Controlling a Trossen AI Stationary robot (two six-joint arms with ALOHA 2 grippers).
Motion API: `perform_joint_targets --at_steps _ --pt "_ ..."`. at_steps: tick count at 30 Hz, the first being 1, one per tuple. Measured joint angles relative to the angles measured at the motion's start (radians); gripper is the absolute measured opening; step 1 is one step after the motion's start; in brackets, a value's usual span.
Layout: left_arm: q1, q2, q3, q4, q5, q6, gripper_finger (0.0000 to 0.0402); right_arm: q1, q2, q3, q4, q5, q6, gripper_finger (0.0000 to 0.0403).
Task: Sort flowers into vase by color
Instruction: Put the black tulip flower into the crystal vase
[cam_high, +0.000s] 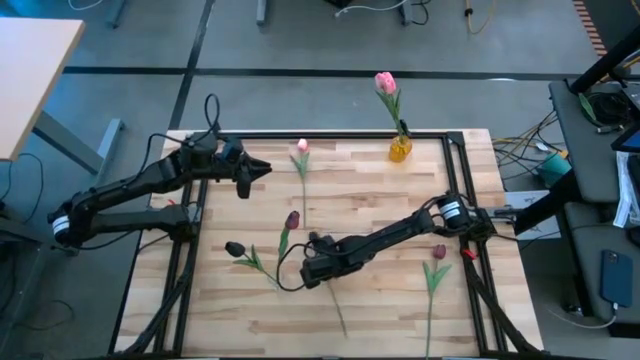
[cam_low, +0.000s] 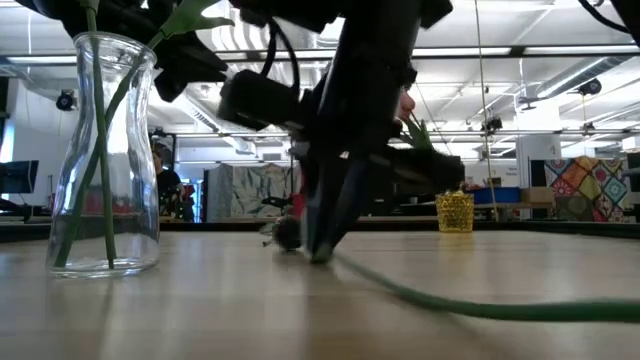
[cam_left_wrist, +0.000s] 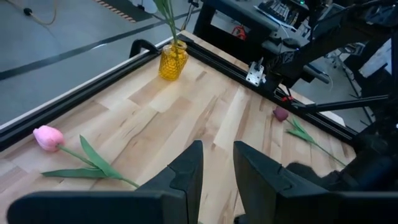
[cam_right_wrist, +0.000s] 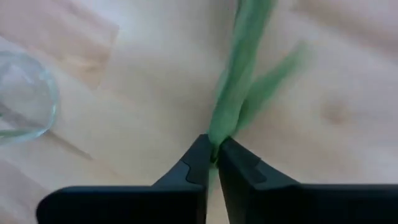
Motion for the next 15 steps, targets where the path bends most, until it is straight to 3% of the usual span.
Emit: perform_joint_targets --at_steps 4,7,12,15 --pt "0.000 -0.011 0.000 -0.007 -0.001 0.000 0.0075 0.001 -0.074 0.015 -0.083 0.092 -0.016 0.0014" --pt "0.000 -0.016 0.000 -0.009 -0.001 0.000 0.0075 0.012 -0.160 0.012 -0.106 0.223 -0.024 0.0013" --pt "0.002 -0.025 0.000 -0.010 -0.002 0.000 0.0075 0.065 -0.309 0.006 -0.093 0.536 -0.074 0.0013" --pt "0.002 -0.027 0.000 -0.009 -0.002 0.000 0.0075 0.109 -0.368 0.006 -0.013 0.721 -0.184 0.0013"
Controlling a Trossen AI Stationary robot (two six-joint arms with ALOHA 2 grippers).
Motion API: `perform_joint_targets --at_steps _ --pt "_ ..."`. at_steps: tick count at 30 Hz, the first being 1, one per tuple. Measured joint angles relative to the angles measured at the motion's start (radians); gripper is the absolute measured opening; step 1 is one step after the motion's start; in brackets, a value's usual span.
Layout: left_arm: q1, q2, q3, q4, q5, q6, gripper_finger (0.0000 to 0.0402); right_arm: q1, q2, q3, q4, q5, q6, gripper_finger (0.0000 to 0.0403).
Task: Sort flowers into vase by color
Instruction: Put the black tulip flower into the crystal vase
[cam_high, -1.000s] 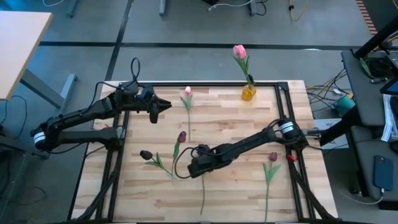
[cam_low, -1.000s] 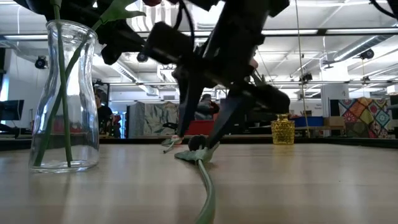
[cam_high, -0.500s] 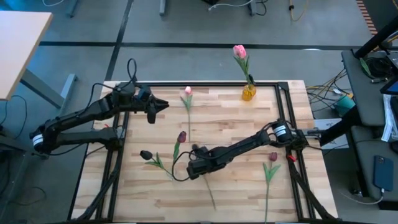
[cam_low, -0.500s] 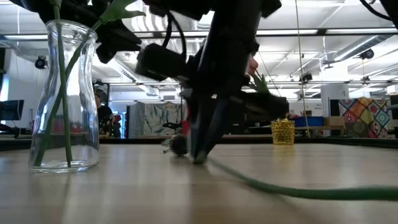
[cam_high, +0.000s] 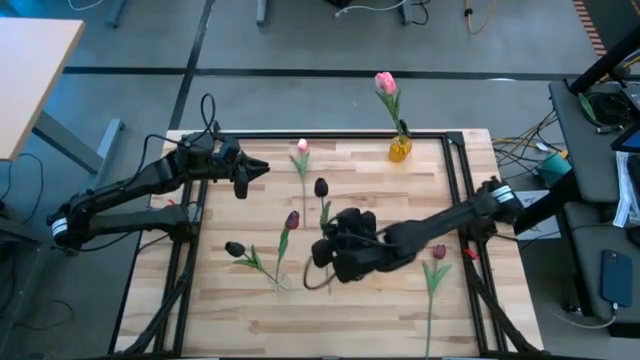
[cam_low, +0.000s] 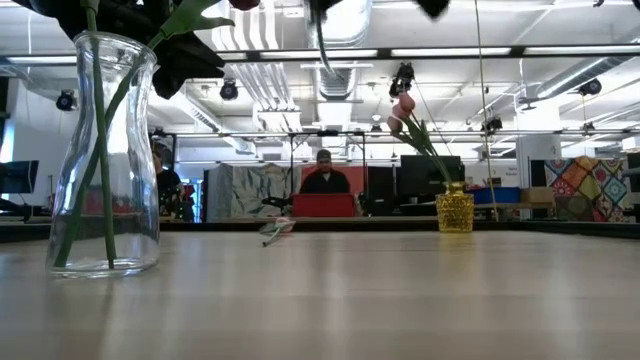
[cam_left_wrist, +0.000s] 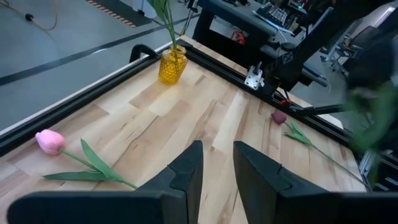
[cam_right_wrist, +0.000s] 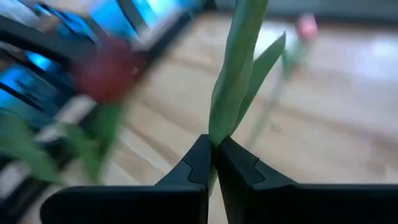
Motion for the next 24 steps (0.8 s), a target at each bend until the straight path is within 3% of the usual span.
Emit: perform_joint_targets --at_steps 4,15,24 --pt "0.000 -0.001 0.000 0.000 0.000 0.000 0.0075 0.046 -0.020 -0.001 0.221 0.125 -0.261 0.0012" --pt "0.000 -0.021 0.000 -0.006 0.001 0.008 0.0075 0.050 0.087 -0.002 1.021 0.131 -0.985 0.0012" --pt "0.000 -0.039 0.000 -0.035 0.002 0.022 0.0075 0.016 0.122 -0.003 1.105 0.071 -1.026 0.0012"
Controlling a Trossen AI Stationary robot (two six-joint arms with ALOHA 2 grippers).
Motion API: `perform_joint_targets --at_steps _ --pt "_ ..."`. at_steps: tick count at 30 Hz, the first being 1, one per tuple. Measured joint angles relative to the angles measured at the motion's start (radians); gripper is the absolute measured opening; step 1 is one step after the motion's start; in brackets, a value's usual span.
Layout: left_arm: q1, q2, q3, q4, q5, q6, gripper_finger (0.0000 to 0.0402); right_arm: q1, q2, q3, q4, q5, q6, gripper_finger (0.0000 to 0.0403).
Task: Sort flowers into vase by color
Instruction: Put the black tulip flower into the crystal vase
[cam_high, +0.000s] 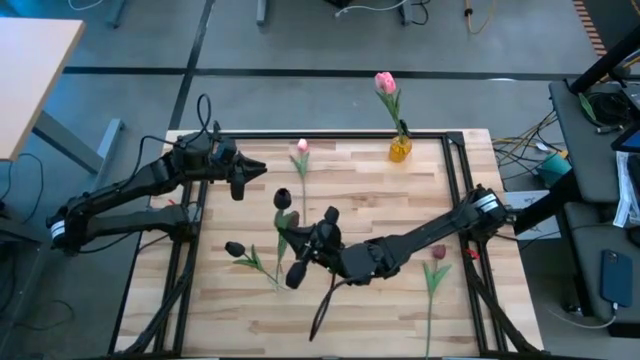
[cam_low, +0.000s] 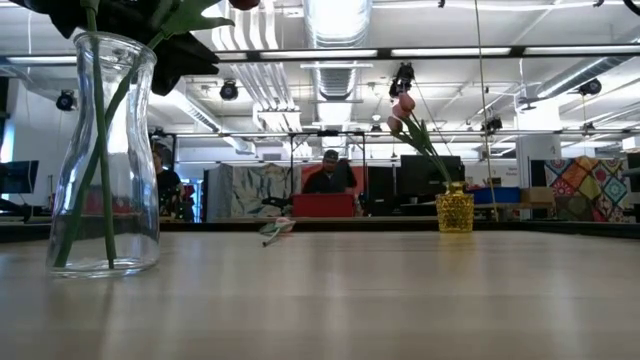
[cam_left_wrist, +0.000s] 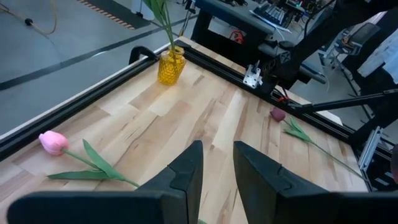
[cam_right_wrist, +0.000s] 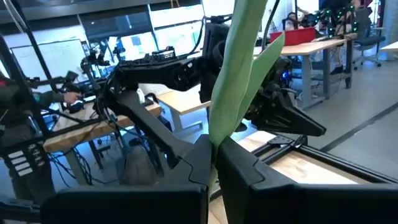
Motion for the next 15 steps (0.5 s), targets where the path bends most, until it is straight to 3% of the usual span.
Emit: perform_joint_targets --at_steps 15 --pt "0.000 -0.007 0.000 -0.030 0.002 0.004 0.0075 -0.005 0.084 0.007 0.069 -0.037 0.019 0.0012"
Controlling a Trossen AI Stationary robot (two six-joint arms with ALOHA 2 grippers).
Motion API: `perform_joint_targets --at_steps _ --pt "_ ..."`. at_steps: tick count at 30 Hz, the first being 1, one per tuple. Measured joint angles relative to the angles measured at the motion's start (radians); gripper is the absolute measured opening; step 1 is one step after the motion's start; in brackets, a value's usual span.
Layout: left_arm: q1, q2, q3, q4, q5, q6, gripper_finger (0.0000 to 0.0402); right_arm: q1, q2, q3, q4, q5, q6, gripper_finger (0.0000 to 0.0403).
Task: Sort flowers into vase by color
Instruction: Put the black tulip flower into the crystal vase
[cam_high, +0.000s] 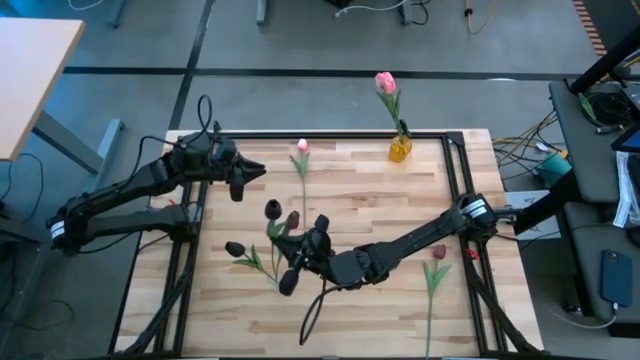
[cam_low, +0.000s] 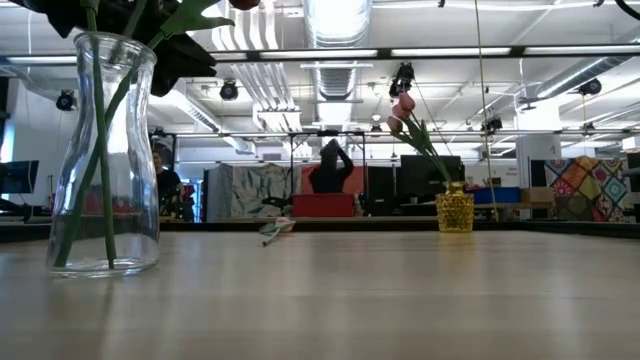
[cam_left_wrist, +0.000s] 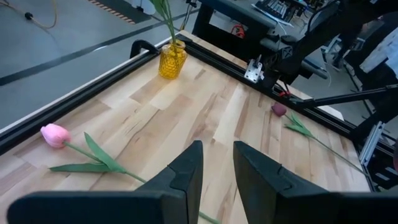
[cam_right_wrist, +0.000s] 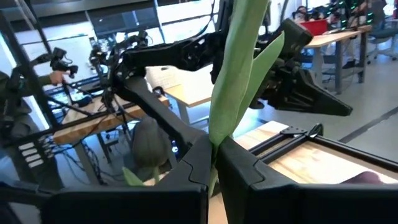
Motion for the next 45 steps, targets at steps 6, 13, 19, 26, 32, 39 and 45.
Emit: perform_joint_targets --at_steps 6,13,19,26,32,39,45 --pt "0.000 -0.008 0.000 -0.012 0.001 0.000 0.0075 0.000 0.000 0.001 -0.096 -0.021 0.059 0.0013" --pt "0.000 -0.014 0.000 -0.016 0.001 0.001 0.0075 0.000 0.000 0.001 -0.200 -0.044 0.119 0.0013" --pt "0.000 -0.015 0.000 -0.019 0.001 0.001 0.0075 0.000 -0.001 0.001 -0.226 -0.073 0.140 0.0013" --pt "0.000 -0.016 0.000 -0.023 0.000 0.024 0.0075 0.002 -0.001 0.001 -0.265 -0.133 0.189 0.0019" --pt "0.000 -0.016 0.000 -0.023 0.005 0.026 0.0075 0.002 -0.004 0.001 -0.313 -0.201 0.268 0.0079" --pt "0.000 -0.017 0.000 -0.023 0.006 -0.003 0.0075 0.004 -0.036 0.042 -0.413 -0.245 0.291 0.0139" --pt "0.000 -0.019 0.002 -0.022 0.006 -0.012 0.0075 0.004 -0.055 0.202 -0.776 -0.258 0.310 0.0146"
